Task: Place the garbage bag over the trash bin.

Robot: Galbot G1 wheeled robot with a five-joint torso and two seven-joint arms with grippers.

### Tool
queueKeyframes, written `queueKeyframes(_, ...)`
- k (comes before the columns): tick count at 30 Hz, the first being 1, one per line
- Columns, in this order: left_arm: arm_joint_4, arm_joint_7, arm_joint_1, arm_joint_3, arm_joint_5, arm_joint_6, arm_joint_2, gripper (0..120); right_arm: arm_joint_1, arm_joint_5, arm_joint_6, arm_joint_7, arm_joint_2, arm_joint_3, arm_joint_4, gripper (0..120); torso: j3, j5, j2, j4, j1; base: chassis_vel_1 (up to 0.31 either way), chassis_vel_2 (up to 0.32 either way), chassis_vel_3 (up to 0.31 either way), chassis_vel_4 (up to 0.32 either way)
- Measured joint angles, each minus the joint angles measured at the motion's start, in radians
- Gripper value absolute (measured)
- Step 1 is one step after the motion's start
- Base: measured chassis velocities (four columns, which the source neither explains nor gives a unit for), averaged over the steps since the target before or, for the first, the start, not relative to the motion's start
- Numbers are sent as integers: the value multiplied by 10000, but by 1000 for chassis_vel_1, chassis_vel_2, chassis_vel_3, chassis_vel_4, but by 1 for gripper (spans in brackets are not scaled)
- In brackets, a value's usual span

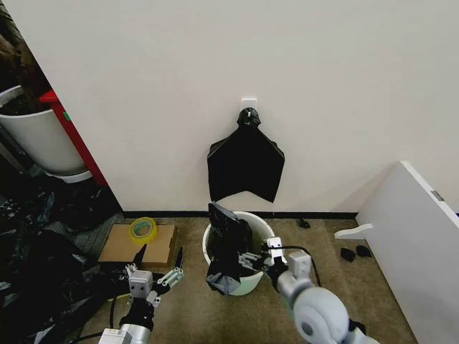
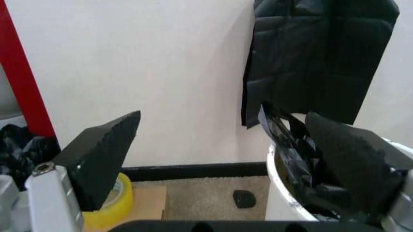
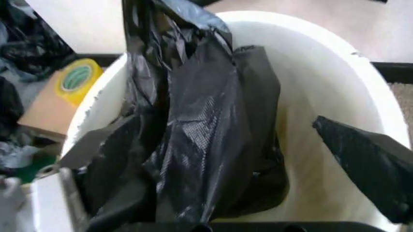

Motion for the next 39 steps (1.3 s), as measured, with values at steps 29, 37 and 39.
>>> queueKeyframes(29, -5, -3, -128, 4, -61, 92, 66, 100, 330, 2245, -182, 772, 172, -107, 195, 0, 0, 0, 0, -2, 0, 0, 0, 0, 0)
queueKeyframes(37, -190, -19, -102, -29, -75, 153, 80, 100, 421, 3422, -99, 860, 142, -15, 1195, 0, 0, 0, 0, -1, 0, 0, 0, 0, 0)
queueKeyframes(39, -243, -24, -88, -40, -84, 165, 102, 100, 424, 3464, -99, 859, 139, -29, 1268, 0, 0, 0, 0, -1, 0, 0, 0, 0, 0)
